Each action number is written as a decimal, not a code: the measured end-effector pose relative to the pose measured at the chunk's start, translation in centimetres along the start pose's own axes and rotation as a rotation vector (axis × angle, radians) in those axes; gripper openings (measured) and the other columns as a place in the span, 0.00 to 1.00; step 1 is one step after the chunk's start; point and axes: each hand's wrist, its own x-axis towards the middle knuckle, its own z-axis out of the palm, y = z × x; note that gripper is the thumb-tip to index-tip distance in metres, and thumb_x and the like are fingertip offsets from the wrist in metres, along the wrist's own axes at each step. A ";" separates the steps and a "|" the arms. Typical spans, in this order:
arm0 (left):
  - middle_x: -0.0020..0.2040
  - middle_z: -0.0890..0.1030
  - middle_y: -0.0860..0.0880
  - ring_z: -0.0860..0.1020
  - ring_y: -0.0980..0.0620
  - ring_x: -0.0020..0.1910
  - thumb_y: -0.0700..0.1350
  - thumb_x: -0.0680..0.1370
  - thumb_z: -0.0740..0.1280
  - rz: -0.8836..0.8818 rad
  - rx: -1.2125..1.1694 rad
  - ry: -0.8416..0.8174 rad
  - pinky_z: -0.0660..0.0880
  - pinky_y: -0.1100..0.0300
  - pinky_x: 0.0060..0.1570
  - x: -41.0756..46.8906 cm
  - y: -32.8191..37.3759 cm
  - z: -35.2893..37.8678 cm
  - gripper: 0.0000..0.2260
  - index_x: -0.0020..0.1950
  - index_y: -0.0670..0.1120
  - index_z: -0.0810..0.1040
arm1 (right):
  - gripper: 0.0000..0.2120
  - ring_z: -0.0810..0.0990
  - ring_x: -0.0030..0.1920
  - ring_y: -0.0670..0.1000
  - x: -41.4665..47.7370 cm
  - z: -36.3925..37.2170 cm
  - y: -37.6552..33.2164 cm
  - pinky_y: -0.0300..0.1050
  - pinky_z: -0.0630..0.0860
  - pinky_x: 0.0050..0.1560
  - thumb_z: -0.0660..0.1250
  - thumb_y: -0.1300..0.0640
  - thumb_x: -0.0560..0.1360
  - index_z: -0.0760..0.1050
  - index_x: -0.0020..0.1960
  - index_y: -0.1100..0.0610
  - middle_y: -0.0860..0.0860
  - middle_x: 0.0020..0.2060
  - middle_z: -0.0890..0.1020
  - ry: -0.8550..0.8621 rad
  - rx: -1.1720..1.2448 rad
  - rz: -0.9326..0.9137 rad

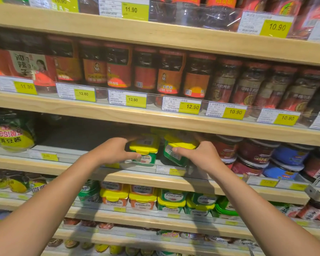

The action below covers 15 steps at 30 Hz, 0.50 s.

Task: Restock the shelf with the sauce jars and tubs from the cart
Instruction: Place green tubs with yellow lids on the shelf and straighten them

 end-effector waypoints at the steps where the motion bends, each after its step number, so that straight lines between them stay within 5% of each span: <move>1: 0.38 0.82 0.51 0.80 0.55 0.36 0.67 0.72 0.70 0.007 0.017 0.002 0.78 0.53 0.40 0.0 -0.4 0.1 0.32 0.72 0.54 0.73 | 0.27 0.70 0.25 0.49 0.3 0.0 -0.3 0.43 0.62 0.27 0.75 0.34 0.64 0.71 0.29 0.56 0.50 0.22 0.70 -0.025 -0.070 0.047; 4: 0.39 0.82 0.48 0.81 0.51 0.37 0.77 0.67 0.63 0.019 0.010 -0.012 0.78 0.51 0.40 0.2 -1.1 0.4 0.36 0.58 0.48 0.80 | 0.29 0.72 0.31 0.50 1.0 0.2 -0.5 0.46 0.63 0.34 0.72 0.31 0.66 0.75 0.31 0.59 0.51 0.28 0.72 -0.112 -0.197 0.077; 6: 0.39 0.82 0.46 0.81 0.49 0.37 0.72 0.71 0.65 0.020 -0.001 -0.009 0.76 0.52 0.38 0.5 -1.3 0.6 0.27 0.47 0.47 0.79 | 0.30 0.73 0.34 0.50 1.2 0.2 -0.5 0.47 0.63 0.35 0.72 0.31 0.66 0.78 0.35 0.60 0.51 0.31 0.73 -0.161 -0.238 0.075; 9: 0.40 0.82 0.44 0.81 0.47 0.38 0.69 0.73 0.67 0.012 -0.027 -0.005 0.76 0.50 0.37 0.7 -1.5 0.9 0.24 0.44 0.47 0.78 | 0.27 0.67 0.29 0.49 1.3 0.1 -0.2 0.46 0.59 0.31 0.73 0.36 0.68 0.66 0.27 0.55 0.49 0.25 0.66 -0.203 -0.268 0.067; 11: 0.40 0.82 0.43 0.80 0.45 0.38 0.69 0.73 0.67 0.005 -0.051 -0.002 0.72 0.53 0.35 0.8 -1.8 1.0 0.24 0.43 0.46 0.78 | 0.23 0.65 0.25 0.48 1.5 -0.1 0.2 0.45 0.58 0.30 0.75 0.38 0.68 0.67 0.29 0.52 0.46 0.19 0.64 -0.211 -0.239 0.033; 13: 0.38 0.79 0.44 0.78 0.45 0.35 0.69 0.73 0.67 -0.007 -0.054 0.003 0.68 0.55 0.34 0.9 -1.9 1.1 0.26 0.43 0.45 0.78 | 0.15 0.65 0.22 0.46 1.9 0.0 0.8 0.41 0.58 0.27 0.75 0.38 0.68 0.77 0.41 0.48 0.44 0.15 0.62 -0.219 -0.207 -0.009; 15: 0.37 0.77 0.45 0.76 0.47 0.34 0.70 0.72 0.67 -0.009 -0.061 0.006 0.67 0.55 0.34 0.9 -1.9 1.1 0.28 0.43 0.44 0.77 | 0.19 0.64 0.21 0.46 2.1 -0.1 1.1 0.40 0.58 0.26 0.74 0.38 0.69 0.79 0.53 0.48 0.45 0.17 0.62 -0.235 -0.206 -0.045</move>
